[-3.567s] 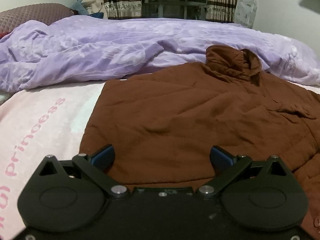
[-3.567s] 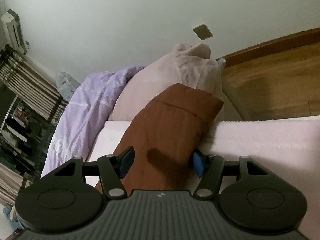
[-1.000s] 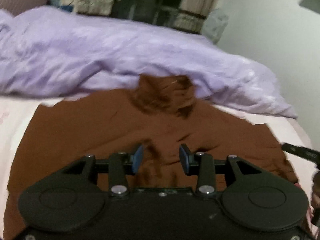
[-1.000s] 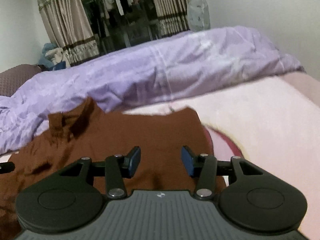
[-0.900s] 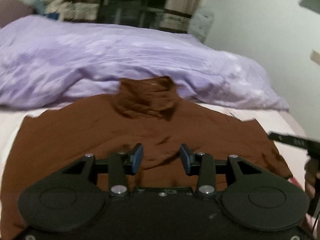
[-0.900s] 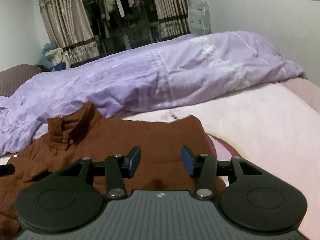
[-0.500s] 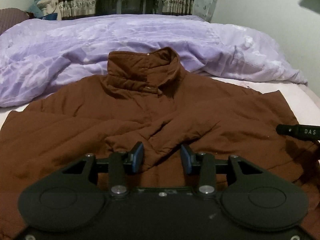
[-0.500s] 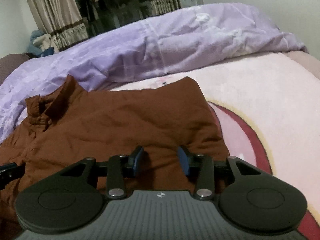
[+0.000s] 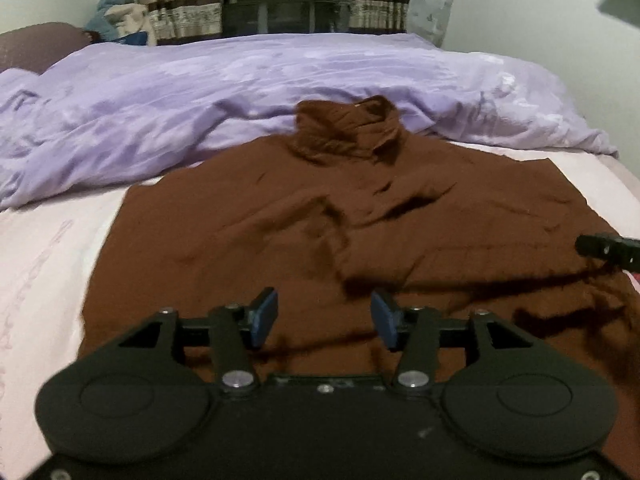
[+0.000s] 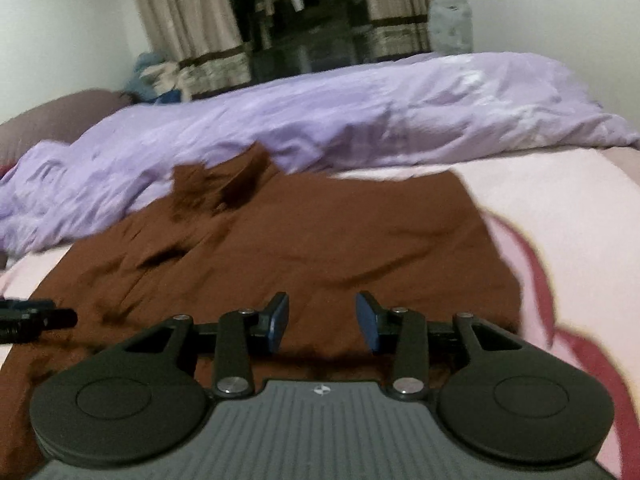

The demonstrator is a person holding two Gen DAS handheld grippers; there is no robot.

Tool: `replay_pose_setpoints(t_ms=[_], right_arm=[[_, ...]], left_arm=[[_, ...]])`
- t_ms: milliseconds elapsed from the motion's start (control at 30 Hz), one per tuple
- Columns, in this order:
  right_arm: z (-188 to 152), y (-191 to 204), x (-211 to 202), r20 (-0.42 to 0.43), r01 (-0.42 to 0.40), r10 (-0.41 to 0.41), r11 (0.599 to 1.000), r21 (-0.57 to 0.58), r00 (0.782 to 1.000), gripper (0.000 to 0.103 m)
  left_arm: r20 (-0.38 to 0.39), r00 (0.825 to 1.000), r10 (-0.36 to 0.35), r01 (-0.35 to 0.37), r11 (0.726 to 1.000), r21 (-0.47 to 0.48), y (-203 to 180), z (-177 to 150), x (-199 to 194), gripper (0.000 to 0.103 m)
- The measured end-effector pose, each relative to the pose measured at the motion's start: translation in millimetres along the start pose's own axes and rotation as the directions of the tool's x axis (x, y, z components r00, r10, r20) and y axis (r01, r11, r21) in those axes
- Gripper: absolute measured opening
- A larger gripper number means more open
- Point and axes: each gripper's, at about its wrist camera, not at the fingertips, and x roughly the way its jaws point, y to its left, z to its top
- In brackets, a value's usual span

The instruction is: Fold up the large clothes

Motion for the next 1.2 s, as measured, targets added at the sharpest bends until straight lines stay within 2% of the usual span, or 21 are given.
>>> replay_pose_setpoints(t_ms=[267, 367, 567, 733, 800, 833, 967, 1033, 1200], right_arm=[[-27, 9, 5, -0.097, 0.029, -0.025, 0.998, 0.049, 0.995, 0.047], [-37, 6, 6, -0.110, 0.037, -0.030, 0.997, 0.062, 0.994, 0.047], [-53, 9, 4, -0.059, 0.050, -0.048, 0.998, 0.027, 0.997, 0.047], [-44, 9, -5, -0.062, 0.051, -0.048, 0.997, 0.054, 0.997, 0.047], [-37, 3, -17, -0.029, 0.042, -0.040, 0.996, 0.084, 0.999, 0.047], [-35, 1, -24, -0.008, 0.048, -0.048, 0.995, 0.090, 0.999, 0.047], [-29, -6, -42, 0.030, 0.081, -0.084, 0.994, 0.068, 0.996, 0.048], [-32, -8, -40, 0.019, 0.105, -0.107, 0.993, 0.054, 0.994, 0.048], [-53, -13, -19, -0.072, 0.134, -0.130, 0.990, 0.050, 0.989, 0.047]], left_arm=[[-0.067, 0.997, 0.033, -0.036, 0.998, -0.050, 22, -36, 0, 0.057], [-0.096, 0.995, 0.012, -0.021, 0.995, -0.093, 28, -50, 7, 0.061], [-0.059, 0.998, -0.014, 0.004, 0.988, -0.156, 36, -62, 7, 0.064], [-0.048, 0.999, 0.004, -0.010, 0.992, -0.124, 33, -60, -2, 0.064], [-0.036, 0.999, 0.024, -0.028, 0.993, -0.112, 33, -57, -13, 0.065], [-0.025, 0.999, 0.041, -0.043, 0.994, -0.104, 35, -56, -21, 0.069], [0.043, 0.993, 0.113, -0.110, 0.992, -0.068, 46, -60, -46, 0.073], [0.047, 0.990, 0.133, -0.129, 0.989, -0.073, 56, -63, -48, 0.073], [-0.020, 0.993, 0.118, -0.120, 0.987, -0.109, 70, -77, -33, 0.073]])
